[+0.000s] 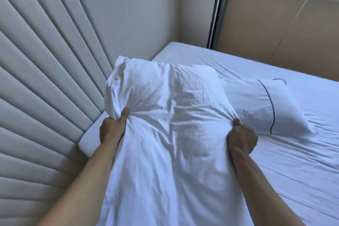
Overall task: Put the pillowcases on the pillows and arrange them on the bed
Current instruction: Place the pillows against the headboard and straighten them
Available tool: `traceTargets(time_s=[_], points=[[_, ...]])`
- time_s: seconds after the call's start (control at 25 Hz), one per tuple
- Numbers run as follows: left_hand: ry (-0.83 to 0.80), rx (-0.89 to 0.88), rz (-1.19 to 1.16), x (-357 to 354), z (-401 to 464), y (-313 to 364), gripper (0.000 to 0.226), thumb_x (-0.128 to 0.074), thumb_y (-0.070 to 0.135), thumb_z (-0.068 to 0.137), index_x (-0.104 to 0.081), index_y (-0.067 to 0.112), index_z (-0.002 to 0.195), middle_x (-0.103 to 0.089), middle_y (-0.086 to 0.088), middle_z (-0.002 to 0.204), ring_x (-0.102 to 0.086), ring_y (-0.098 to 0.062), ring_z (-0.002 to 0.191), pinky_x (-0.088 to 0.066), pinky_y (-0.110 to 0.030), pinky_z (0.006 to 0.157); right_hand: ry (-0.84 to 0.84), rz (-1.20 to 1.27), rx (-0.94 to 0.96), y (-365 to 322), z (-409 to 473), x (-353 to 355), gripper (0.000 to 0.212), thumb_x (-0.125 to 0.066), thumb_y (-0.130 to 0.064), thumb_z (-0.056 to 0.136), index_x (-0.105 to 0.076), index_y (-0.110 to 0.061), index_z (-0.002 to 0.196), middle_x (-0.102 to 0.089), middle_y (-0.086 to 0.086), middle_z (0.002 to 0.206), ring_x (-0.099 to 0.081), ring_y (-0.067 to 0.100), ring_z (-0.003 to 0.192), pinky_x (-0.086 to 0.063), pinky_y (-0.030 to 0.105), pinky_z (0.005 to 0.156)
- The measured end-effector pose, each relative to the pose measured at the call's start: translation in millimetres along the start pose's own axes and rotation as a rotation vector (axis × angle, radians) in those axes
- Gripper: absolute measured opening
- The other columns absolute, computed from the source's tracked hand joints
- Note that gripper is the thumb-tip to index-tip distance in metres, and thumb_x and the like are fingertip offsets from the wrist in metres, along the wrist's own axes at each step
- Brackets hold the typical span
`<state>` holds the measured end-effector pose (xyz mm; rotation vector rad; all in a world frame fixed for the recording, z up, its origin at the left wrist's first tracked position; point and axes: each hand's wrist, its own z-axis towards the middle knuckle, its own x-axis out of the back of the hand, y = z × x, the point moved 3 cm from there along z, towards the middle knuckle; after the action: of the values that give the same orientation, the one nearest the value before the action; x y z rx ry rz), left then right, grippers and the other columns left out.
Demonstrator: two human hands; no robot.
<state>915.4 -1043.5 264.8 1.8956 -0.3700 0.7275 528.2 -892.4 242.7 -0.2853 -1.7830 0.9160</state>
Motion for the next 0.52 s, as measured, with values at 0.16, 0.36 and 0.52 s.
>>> traceTargets(time_s=[0.16, 0.36, 0.52], points=[[0.012, -0.055, 0.042, 9, 104, 35, 0.087, -0.056, 0.08, 0.081, -0.064, 0.0, 0.114, -0.066, -0.02, 0.121, -0.06, -0.039, 0.113, -0.05, -0.044, 0.095, 0.018, 0.085, -0.055, -58, 11, -62, 0.056, -0.04, -0.037, 0.108, -0.069, 0.009, 0.095, -0.068, 0.03, 0.107, -0.061, 0.046, 0.105, -0.044, 0.045, 0.087], [-0.099, -0.085, 0.045, 17, 207, 95, 0.083, -0.058, 0.079, 0.08, -0.066, 0.002, 0.11, -0.069, -0.015, 0.115, -0.062, -0.036, 0.107, -0.051, -0.04, 0.09, 0.136, 0.152, -0.147, -118, 14, -108, 0.058, -0.04, -0.038, 0.108, -0.067, 0.009, 0.088, -0.068, 0.03, 0.1, -0.062, 0.045, 0.099, -0.041, 0.042, 0.081], [-0.208, -0.16, 0.048, 10, 299, 143, 0.082, -0.059, 0.078, 0.08, -0.066, 0.005, 0.115, -0.069, -0.012, 0.118, -0.063, -0.034, 0.109, -0.051, -0.037, 0.091, 0.22, 0.183, -0.212, -171, 17, -151, 0.055, -0.044, -0.039, 0.106, -0.064, 0.005, 0.079, -0.066, 0.03, 0.093, -0.061, 0.044, 0.096, -0.042, 0.043, 0.082]])
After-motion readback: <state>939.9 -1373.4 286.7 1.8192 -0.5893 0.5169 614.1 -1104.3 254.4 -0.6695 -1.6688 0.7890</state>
